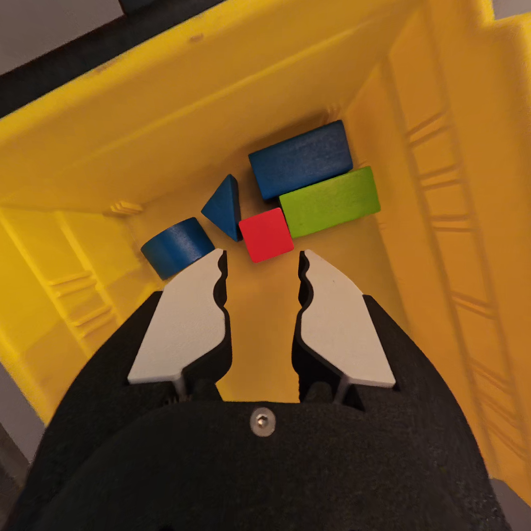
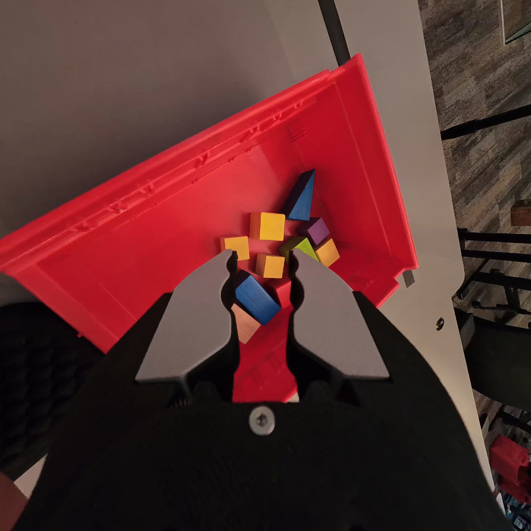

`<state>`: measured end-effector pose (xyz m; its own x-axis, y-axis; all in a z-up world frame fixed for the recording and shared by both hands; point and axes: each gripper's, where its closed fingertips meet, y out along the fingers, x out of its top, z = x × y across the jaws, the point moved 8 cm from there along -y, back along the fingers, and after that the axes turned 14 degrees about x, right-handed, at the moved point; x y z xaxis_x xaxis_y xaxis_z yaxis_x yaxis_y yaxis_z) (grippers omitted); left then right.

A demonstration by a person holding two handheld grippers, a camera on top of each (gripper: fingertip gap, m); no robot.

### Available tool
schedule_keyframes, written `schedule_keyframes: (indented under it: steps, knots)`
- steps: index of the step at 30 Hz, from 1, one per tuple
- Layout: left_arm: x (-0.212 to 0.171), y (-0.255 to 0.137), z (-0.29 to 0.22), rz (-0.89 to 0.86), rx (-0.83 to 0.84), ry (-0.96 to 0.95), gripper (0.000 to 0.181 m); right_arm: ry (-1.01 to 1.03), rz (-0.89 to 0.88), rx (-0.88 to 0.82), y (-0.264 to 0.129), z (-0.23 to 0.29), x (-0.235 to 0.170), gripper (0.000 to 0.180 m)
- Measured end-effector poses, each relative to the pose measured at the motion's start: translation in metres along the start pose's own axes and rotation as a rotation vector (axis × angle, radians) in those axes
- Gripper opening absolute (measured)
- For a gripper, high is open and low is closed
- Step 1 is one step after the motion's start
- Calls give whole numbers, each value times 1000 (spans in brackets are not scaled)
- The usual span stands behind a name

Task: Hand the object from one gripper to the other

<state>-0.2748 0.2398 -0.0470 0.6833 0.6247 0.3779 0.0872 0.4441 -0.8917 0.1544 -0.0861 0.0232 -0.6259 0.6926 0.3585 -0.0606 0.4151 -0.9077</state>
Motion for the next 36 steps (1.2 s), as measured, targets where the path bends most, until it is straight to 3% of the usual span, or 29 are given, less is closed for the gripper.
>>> schedule_keyframes:
  steps: [13,24,32,36]
  knots:
    - [1,15,-8,53,76,18,40,0,19,-2,1,0,-2,35]
    - [-15,8,0,125,-31,43,33,1,41,6,5,0,-4,35]
    - [-16,10,3,144,-26,-8,48,3,59,11,8,0,-4,35]
    - [-15,16,1,166,18,15,35,2,61,14,8,0,-4,35]
